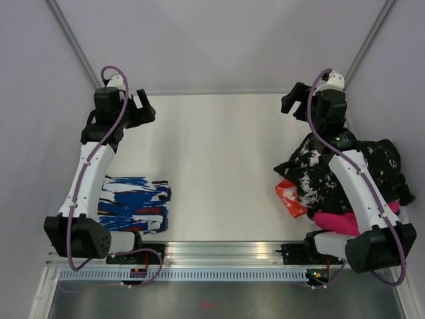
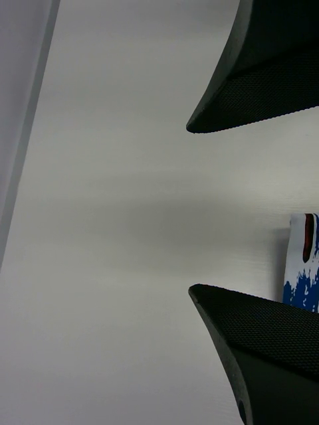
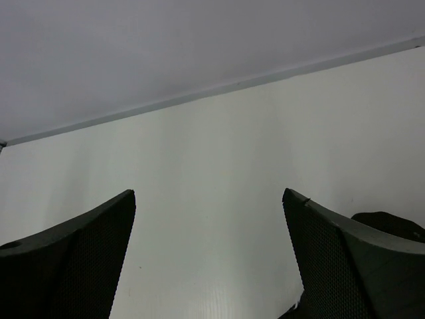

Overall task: Fold and stack the trousers
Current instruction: Grab the trousers from the pile, then move the trousers to the center of the board, then flatten the trousers out

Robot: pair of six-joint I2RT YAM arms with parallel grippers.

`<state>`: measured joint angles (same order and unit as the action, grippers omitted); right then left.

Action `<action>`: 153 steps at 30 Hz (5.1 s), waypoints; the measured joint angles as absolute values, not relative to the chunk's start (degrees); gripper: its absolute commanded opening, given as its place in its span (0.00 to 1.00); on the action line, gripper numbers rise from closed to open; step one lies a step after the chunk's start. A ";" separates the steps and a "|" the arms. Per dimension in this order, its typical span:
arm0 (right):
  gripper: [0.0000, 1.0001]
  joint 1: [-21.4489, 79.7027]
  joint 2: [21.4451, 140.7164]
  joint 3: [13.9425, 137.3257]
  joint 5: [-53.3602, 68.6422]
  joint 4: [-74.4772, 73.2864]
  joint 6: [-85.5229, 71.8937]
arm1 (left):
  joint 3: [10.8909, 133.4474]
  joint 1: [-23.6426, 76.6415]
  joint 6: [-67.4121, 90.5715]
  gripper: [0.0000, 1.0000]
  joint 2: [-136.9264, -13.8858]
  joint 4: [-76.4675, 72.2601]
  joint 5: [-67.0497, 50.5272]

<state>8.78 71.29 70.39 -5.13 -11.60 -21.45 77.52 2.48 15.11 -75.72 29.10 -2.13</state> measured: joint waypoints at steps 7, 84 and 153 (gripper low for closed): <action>0.98 8.78 70.48 71.09 -9.23 -19.18 -21.19 | 77.49 2.61 13.63 1.00 -75.70 28.64 -10.00; 0.98 29.21 124.07 124.77 12.99 -30.39 -15.40 | 74.87 5.87 20.25 1.00 -81.12 34.92 -0.38; 0.60 -9.23 63.51 56.64 4.62 -52.64 -13.56 | 93.41 7.38 23.00 0.02 -109.65 27.77 -6.94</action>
<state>-9.23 63.51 56.64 4.62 -52.64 -13.56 93.41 7.38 23.00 -109.65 27.77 -6.94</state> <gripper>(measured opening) 0.679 0.026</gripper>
